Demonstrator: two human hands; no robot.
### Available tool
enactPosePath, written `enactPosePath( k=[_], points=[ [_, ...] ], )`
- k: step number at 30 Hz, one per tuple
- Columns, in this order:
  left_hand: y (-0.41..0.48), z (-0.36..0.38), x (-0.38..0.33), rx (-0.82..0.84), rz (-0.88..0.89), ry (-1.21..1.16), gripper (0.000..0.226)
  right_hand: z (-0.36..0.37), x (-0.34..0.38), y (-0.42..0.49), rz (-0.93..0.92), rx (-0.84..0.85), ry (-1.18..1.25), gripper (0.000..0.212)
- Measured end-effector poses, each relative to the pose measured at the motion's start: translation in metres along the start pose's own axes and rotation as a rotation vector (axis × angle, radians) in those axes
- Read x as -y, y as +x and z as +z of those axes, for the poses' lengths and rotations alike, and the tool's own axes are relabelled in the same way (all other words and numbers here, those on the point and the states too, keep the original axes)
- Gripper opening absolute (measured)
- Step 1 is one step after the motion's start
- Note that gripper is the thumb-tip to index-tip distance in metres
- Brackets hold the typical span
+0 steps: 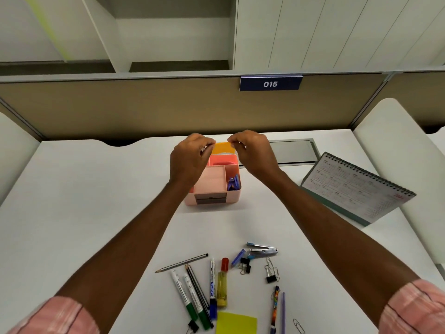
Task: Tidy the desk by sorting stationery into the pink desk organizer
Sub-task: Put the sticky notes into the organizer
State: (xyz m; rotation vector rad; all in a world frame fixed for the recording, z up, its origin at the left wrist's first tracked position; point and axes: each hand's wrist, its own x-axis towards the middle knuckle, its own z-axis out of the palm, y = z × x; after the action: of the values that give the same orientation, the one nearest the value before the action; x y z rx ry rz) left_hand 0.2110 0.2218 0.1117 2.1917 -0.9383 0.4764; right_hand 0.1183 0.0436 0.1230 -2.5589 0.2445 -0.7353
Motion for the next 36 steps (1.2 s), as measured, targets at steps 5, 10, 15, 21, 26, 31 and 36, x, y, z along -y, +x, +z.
enactPosePath(
  k=[5, 10, 15, 21, 26, 31, 36],
  points=[
    [0.004, 0.017, 0.014, 0.006, -0.005, 0.050, 0.016, 0.021, -0.013, 0.006, 0.063, 0.029, 0.046, 0.018],
    [-0.005, 0.035, 0.023, 0.077, -0.002, 0.058, 0.020, 0.033, -0.028, 0.003, 0.122, 0.076, -0.016, 0.017],
    [-0.012, 0.049, 0.026, 0.211, -0.034, 0.086, 0.025, 0.045, -0.040, -0.005, 0.184, 0.183, -0.070, 0.016],
    [-0.016, 0.060, 0.031, 0.313, -0.071, 0.119, 0.030, 0.058, -0.049, -0.010, 0.180, 0.253, -0.121, 0.023],
    [-0.017, 0.065, 0.036, 0.330, -0.087, 0.141, 0.029, 0.064, -0.051, -0.009, 0.141, 0.312, -0.148, 0.025],
    [-0.018, 0.068, 0.036, 0.354, -0.089, 0.141, 0.029, 0.064, -0.050, -0.009, 0.131, 0.328, -0.165, 0.023],
    [-0.017, 0.065, 0.035, 0.380, -0.120, 0.138, 0.034, 0.061, -0.046, -0.007, 0.164, 0.339, -0.137, 0.028]
  ],
)
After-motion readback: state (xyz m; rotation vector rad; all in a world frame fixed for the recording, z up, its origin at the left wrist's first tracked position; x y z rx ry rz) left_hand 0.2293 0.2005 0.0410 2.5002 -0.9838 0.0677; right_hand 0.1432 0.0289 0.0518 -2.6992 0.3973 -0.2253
